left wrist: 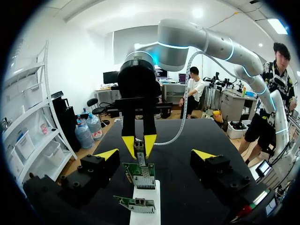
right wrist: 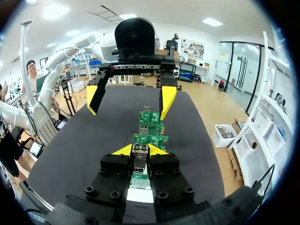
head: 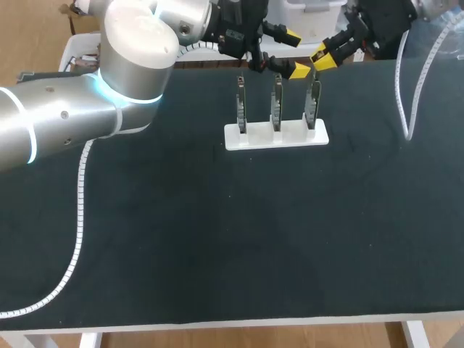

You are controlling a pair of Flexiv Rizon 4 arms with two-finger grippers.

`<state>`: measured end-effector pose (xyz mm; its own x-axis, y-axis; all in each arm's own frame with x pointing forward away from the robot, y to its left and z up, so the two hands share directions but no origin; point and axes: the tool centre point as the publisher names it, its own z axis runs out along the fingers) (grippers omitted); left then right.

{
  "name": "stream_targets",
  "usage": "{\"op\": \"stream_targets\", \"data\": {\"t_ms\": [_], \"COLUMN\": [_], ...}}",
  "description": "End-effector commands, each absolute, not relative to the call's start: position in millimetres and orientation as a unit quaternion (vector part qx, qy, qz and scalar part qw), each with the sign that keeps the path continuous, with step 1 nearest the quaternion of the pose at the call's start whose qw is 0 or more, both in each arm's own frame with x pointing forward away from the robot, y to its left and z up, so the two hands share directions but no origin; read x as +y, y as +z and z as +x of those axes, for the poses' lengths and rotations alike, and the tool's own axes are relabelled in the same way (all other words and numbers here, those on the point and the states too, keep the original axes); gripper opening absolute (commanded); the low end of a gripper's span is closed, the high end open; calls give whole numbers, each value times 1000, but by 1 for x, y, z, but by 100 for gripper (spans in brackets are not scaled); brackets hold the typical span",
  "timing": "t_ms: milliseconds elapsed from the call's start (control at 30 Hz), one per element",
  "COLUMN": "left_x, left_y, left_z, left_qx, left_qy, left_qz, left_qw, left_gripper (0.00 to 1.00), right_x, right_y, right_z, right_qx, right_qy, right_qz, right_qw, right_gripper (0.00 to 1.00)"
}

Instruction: Pick up the optical module with the left hand, and insert it into the network port with the right hand.

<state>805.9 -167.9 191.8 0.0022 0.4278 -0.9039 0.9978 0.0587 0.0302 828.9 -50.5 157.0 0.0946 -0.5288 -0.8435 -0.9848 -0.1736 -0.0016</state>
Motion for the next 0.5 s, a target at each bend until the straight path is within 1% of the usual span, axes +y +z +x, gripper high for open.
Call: {"op": "stream_targets", "data": {"t_ms": [33, 500], "left_x": [-168, -168], "left_y": [192, 192], "left_z": [806, 806], "left_qx": [609, 609], "left_qy": [-357, -357], "left_qz": [585, 585], "left_qw": [398, 398], "left_gripper": [100, 100], "right_x": [-51, -55], "right_y": [154, 161], "right_z": [834, 831], "right_qx": [533, 530], "right_qy": [415, 411], "right_qz": [-693, -693], "right_qw": [254, 265], "right_gripper": [0, 0]}}
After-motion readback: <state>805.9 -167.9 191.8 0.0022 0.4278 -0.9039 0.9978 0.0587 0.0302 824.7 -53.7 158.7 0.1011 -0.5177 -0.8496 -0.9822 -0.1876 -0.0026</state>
